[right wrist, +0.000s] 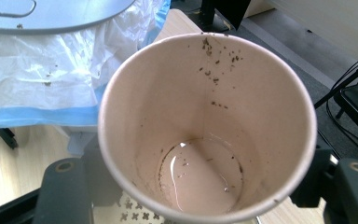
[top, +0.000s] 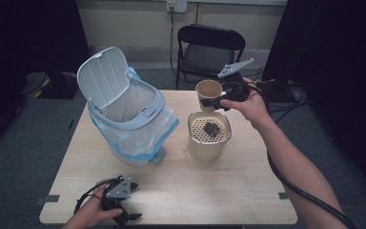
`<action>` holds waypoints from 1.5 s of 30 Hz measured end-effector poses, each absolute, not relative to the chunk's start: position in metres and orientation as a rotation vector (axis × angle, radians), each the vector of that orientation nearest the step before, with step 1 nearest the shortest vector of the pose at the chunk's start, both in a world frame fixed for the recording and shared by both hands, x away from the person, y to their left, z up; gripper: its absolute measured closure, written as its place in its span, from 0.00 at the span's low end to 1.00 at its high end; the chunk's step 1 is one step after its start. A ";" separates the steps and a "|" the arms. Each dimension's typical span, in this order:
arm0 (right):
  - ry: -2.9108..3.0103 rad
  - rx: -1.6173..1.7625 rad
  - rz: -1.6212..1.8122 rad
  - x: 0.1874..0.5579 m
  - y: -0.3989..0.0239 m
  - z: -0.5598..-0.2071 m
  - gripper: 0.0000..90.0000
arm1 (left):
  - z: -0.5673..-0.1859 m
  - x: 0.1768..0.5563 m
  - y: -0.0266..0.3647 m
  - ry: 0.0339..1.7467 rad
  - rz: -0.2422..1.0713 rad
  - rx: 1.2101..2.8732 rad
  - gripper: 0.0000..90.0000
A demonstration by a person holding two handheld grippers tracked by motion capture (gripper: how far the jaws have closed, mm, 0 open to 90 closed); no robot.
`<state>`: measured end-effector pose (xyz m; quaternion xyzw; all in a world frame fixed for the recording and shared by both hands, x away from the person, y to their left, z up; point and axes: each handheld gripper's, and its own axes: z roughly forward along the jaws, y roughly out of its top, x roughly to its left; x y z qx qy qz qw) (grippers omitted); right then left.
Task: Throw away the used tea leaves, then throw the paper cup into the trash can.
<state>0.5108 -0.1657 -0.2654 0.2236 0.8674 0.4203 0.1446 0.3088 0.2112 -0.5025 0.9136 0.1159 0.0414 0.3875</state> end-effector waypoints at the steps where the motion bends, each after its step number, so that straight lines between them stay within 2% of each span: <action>1: 2.503 0.650 1.214 0.511 -0.165 -0.265 0.32 | -0.503 0.309 0.211 0.296 0.106 2.324 0.00; 45: 2.550 0.565 1.259 0.514 -0.122 -0.224 0.32 | -0.502 0.309 0.211 0.297 0.108 2.326 0.00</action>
